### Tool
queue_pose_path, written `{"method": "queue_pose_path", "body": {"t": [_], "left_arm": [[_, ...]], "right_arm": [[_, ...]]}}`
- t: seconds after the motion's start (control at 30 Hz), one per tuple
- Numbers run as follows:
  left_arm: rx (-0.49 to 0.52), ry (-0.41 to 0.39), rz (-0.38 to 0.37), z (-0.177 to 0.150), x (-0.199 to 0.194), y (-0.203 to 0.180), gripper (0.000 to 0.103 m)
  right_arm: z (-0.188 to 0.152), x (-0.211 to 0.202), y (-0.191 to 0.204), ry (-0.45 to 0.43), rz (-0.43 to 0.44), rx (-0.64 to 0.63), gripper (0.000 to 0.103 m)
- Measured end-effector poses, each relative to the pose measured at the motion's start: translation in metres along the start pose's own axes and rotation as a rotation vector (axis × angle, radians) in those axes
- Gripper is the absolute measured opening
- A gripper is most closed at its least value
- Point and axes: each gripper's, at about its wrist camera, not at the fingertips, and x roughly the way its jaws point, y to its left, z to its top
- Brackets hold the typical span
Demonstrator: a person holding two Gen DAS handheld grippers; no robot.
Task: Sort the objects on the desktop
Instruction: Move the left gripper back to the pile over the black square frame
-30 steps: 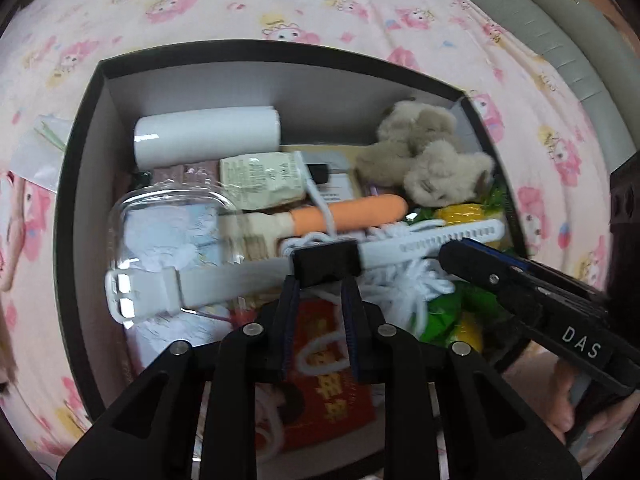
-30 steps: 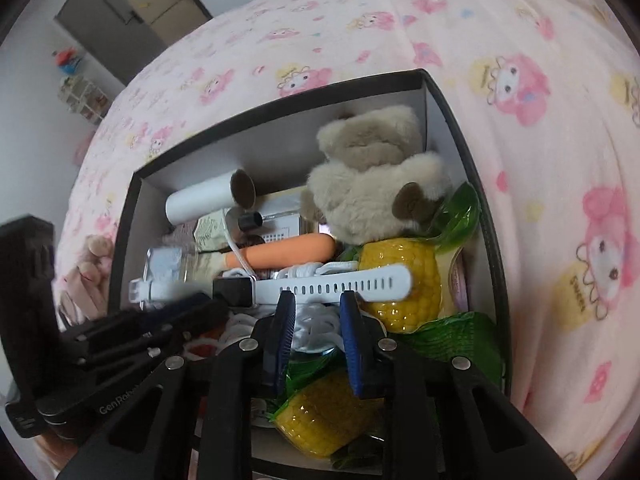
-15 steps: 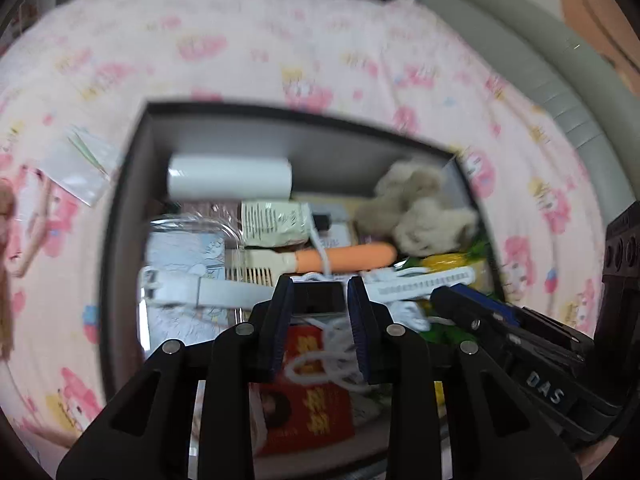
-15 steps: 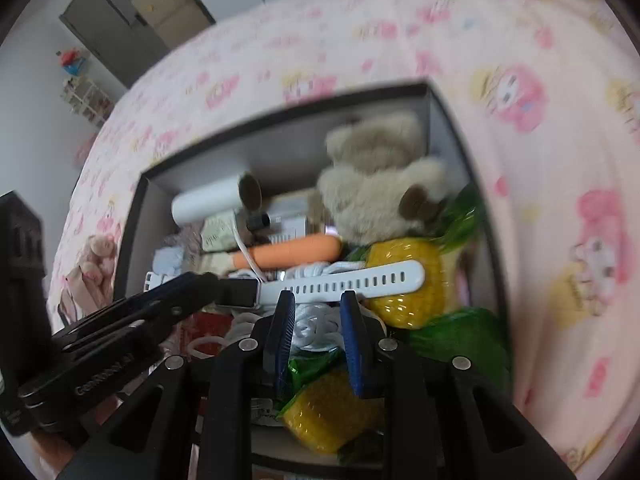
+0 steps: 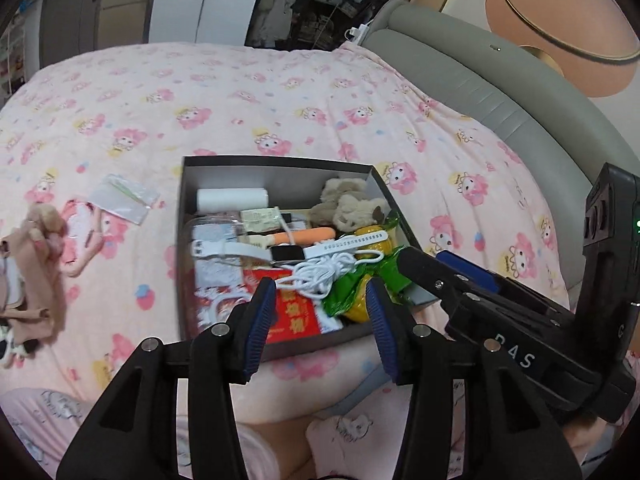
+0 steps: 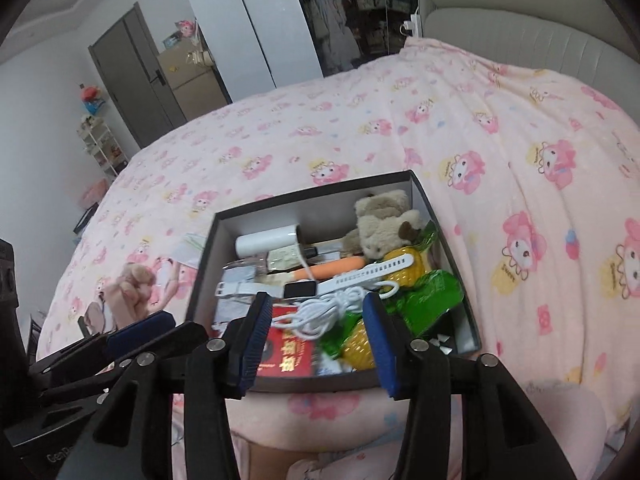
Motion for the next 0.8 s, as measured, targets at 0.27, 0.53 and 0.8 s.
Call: {"method": "queue_pose_path", "body": {"t": [0.27, 0.53, 0.8], "left_arm": [[-0.034, 0.007, 0.029, -0.021, -0.022, 0.031, 0.047], [-0.131, 0.006, 0.114, -0.048, -0.054, 0.100, 0.046], [-0.321, -0.044, 0.222, -0.074, -0.093, 0.203, 0.045]], "right_arm": [[-0.019, -0.006, 0.039, 0.007, 0.000, -0.050, 0.044], [-0.039, 0.023, 0.107, 0.097, 0.085, -0.163, 0.044], [-0.055, 0.080, 0.209, 0.251, 0.269, -0.275, 0.044]]}}
